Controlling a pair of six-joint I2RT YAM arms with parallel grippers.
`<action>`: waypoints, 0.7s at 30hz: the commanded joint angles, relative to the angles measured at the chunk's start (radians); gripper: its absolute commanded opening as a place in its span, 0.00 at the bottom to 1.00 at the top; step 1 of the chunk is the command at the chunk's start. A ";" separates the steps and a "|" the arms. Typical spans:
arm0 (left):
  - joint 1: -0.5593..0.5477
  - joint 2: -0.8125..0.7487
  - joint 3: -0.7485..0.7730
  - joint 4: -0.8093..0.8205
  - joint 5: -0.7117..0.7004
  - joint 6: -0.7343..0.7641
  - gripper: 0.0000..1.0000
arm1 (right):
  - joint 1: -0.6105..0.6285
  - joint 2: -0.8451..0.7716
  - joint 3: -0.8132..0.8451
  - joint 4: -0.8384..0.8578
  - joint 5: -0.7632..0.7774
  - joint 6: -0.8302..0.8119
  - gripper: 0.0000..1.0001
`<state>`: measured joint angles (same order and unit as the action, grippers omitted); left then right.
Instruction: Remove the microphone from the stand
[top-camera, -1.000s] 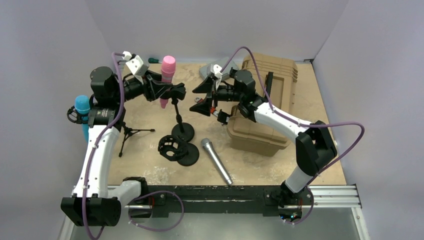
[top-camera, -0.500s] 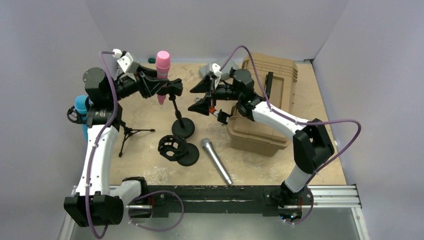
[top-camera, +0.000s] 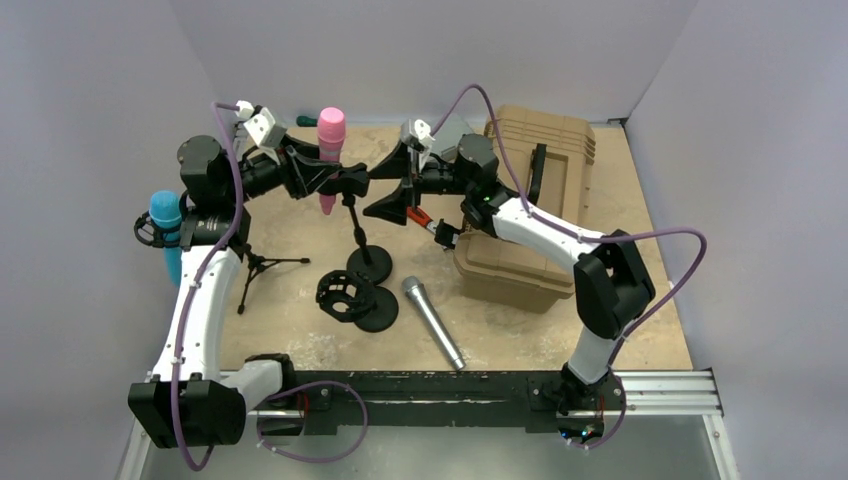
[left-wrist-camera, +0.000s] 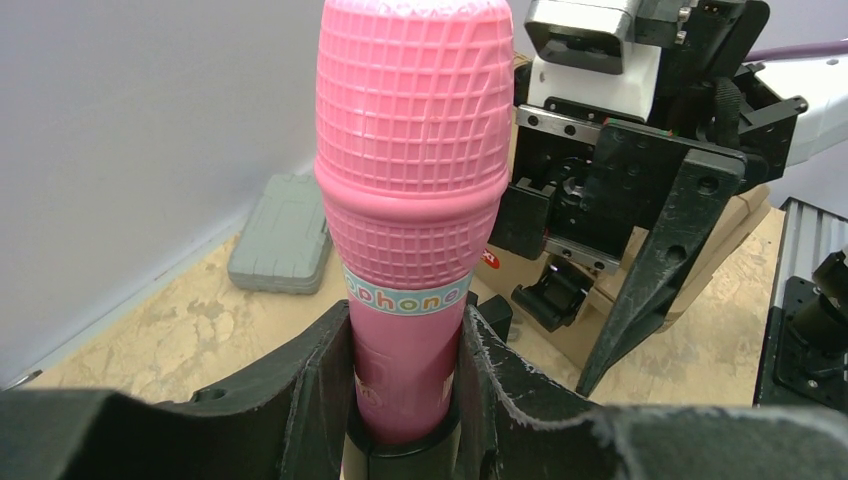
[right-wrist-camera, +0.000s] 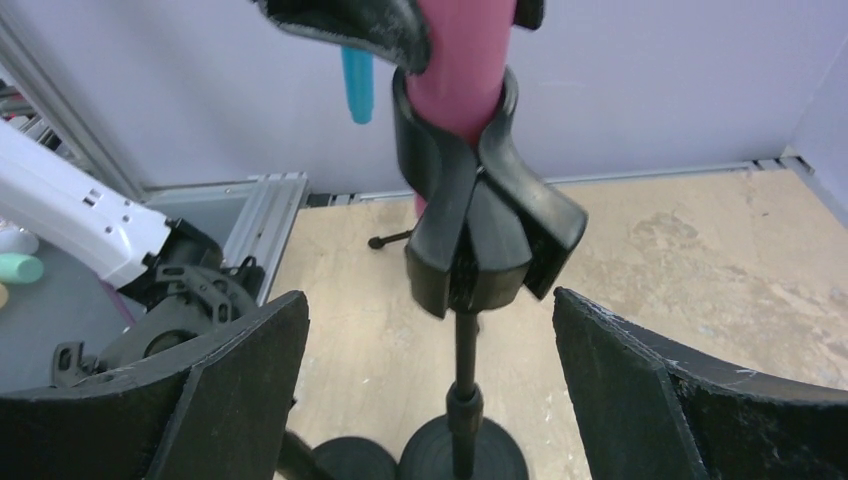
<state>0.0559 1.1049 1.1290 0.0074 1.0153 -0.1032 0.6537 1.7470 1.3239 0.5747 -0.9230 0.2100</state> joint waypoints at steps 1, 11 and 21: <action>-0.005 -0.021 0.017 0.074 0.025 0.022 0.00 | 0.003 0.043 0.081 0.088 0.056 0.058 0.90; -0.004 -0.032 0.021 0.075 0.029 0.012 0.00 | 0.022 0.142 0.182 0.155 0.017 0.130 0.88; -0.004 -0.043 0.022 0.074 0.026 0.012 0.00 | 0.043 0.187 0.234 0.174 0.013 0.137 0.71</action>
<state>0.0559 1.0969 1.1290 0.0051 1.0195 -0.1036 0.6914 1.9369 1.4960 0.6891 -0.9035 0.3340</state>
